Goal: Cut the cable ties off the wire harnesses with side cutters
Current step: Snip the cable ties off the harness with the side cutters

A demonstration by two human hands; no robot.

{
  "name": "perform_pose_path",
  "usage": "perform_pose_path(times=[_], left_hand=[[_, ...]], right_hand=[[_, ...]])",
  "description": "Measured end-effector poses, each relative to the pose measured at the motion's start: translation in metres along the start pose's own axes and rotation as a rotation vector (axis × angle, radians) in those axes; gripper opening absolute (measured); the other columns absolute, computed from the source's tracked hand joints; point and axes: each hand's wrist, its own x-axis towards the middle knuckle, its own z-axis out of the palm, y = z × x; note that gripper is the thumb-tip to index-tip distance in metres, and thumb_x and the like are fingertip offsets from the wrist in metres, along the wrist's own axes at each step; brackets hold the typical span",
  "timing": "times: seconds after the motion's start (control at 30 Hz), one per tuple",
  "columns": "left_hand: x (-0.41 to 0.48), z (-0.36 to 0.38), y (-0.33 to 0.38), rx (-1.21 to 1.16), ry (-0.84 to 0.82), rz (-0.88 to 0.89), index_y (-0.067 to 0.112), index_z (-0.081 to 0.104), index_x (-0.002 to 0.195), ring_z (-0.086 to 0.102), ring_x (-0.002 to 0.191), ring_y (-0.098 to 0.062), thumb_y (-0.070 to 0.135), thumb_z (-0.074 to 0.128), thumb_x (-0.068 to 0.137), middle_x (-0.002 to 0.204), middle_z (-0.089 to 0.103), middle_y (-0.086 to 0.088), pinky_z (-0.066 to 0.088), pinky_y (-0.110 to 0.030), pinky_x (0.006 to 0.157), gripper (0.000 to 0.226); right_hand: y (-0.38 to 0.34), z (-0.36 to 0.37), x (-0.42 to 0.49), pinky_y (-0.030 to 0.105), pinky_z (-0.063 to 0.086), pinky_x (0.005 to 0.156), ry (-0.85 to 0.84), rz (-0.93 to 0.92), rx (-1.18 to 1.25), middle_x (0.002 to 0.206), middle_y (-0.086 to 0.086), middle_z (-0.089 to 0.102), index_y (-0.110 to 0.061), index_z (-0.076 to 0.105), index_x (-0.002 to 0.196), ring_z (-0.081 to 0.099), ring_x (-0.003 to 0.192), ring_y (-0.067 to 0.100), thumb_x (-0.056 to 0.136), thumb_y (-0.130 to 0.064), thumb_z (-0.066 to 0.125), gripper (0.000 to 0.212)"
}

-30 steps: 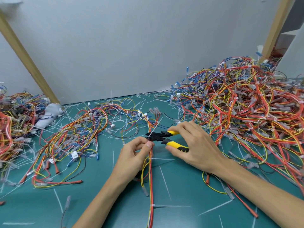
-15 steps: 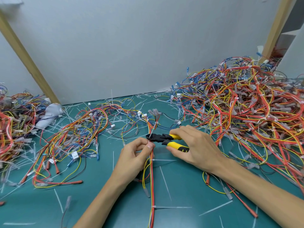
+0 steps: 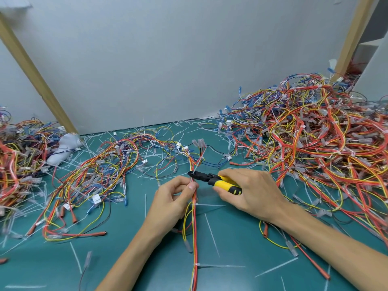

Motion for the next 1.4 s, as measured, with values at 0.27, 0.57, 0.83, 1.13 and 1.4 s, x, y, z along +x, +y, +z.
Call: perform_pose_path(times=[0.27,0.57,0.83,1.13,1.4], left_hand=[[-0.0009,-0.0004,0.0027,-0.032,-0.001,-0.002,0.010,0.063,0.092,0.031,0.042,-0.012,0.024,0.055,0.097,0.062,0.058,0.007,0.028,-0.018,0.039,0.018],[-0.0012,-0.0006,0.0040,-0.008,-0.007,0.005,0.000,0.059,0.090,0.030,0.039,-0.011,0.022,0.056,0.096,0.059,0.058,0.004,0.027,-0.017,0.038,0.023],[-0.0006,-0.0005,0.0034,0.038,-0.001,0.016,0.002,0.060,0.087,0.029,0.038,-0.010,0.018,0.056,0.097,0.052,0.053,0.010,0.027,-0.020,0.039,0.019],[0.0004,0.0000,0.0004,0.034,-0.016,0.017,0.003,0.059,0.085,0.028,0.037,-0.008,0.018,0.057,0.096,0.052,0.048,0.012,0.027,-0.017,0.037,0.019],[0.0016,0.0004,-0.0030,0.061,-0.007,0.030,0.007,0.060,0.084,0.031,0.037,-0.010,0.020,0.058,0.096,0.053,0.047,0.010,0.028,-0.017,0.038,0.018]], right_hand=[[0.0003,-0.0022,0.0006,0.029,0.037,0.041,0.063,-0.018,-0.063,0.046,-0.004,0.054,-0.026,0.074,0.078,0.053,0.045,0.020,0.089,-0.055,0.046,0.041],[0.0024,-0.0013,0.0007,0.034,0.048,0.074,0.062,0.006,-0.003,0.093,-0.009,0.064,-0.022,0.066,0.104,0.060,0.086,0.016,0.081,-0.054,0.061,0.040],[0.0063,0.0007,0.0011,0.035,0.044,0.079,0.074,-0.036,-0.031,0.100,-0.006,0.062,-0.019,0.065,0.108,0.057,0.091,0.018,0.082,-0.054,0.064,0.044],[0.0041,-0.0006,0.0004,0.029,0.049,0.067,0.059,0.003,0.048,0.082,-0.012,0.062,-0.022,0.068,0.094,0.057,0.075,0.010,0.076,-0.050,0.069,0.033],[0.0017,-0.0031,0.0003,0.031,0.049,0.065,-0.010,0.096,0.095,0.077,-0.013,0.060,-0.028,0.064,0.089,0.054,0.070,0.009,0.074,-0.059,0.063,0.034]])
